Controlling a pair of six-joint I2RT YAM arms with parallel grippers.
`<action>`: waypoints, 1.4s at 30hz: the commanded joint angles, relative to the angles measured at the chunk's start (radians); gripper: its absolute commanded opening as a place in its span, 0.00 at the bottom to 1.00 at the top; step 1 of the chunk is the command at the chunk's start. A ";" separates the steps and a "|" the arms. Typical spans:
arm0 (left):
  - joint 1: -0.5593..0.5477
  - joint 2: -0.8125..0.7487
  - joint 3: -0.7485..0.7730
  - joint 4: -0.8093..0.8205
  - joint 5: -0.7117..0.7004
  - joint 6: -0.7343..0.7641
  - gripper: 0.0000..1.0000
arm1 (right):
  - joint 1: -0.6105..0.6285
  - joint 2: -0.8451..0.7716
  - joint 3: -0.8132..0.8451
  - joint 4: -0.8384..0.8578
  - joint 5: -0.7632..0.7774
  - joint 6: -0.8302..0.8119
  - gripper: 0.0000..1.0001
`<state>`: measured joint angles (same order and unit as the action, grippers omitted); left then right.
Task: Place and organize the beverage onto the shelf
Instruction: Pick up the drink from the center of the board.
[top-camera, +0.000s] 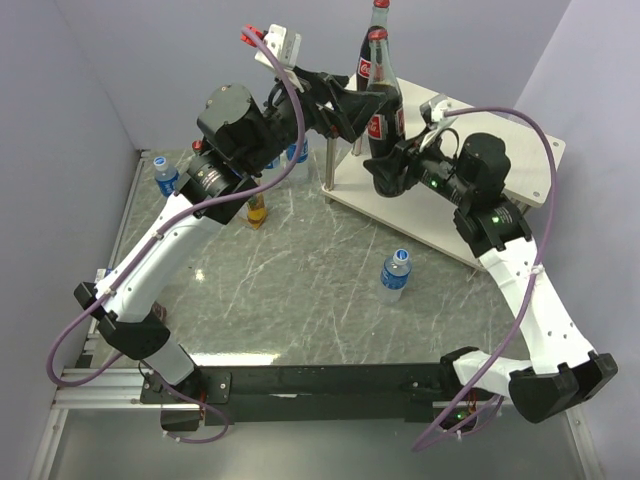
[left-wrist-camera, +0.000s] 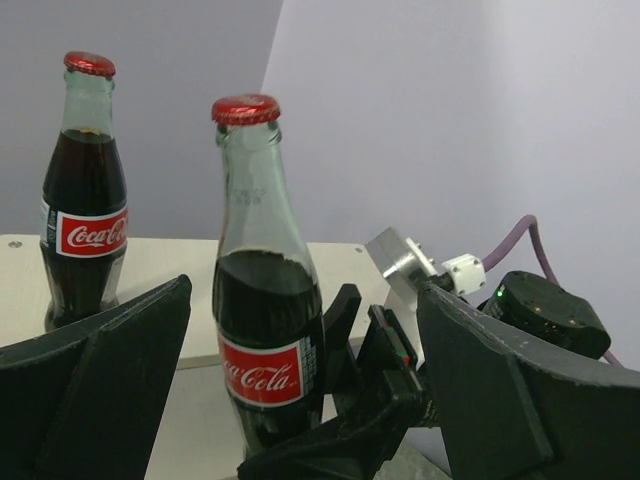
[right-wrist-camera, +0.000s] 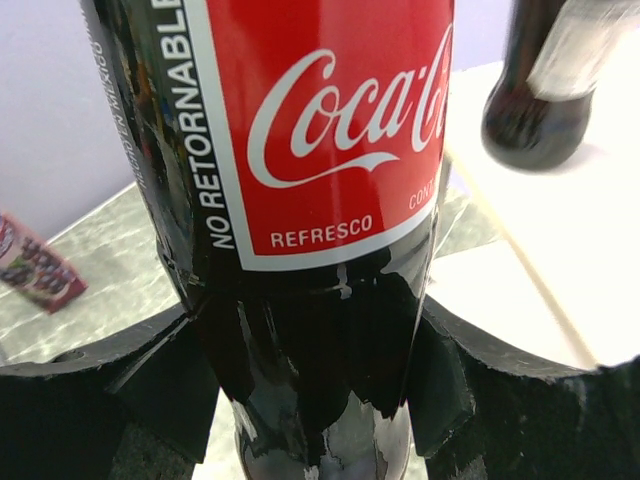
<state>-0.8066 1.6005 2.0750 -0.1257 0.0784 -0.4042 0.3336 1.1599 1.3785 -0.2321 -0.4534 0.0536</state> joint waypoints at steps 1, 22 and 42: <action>-0.003 -0.005 0.011 0.046 -0.038 0.059 1.00 | -0.025 -0.026 0.136 0.325 0.012 -0.029 0.00; 0.004 0.205 0.275 0.050 0.072 0.065 0.90 | -0.031 -0.035 0.116 0.361 -0.071 0.006 0.00; -0.011 0.240 0.298 0.098 0.337 0.005 0.15 | -0.030 -0.009 0.083 0.389 -0.042 -0.012 0.00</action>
<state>-0.7834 1.8248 2.3299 -0.0551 0.2726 -0.3443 0.3050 1.1942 1.4170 -0.1158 -0.5121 0.0433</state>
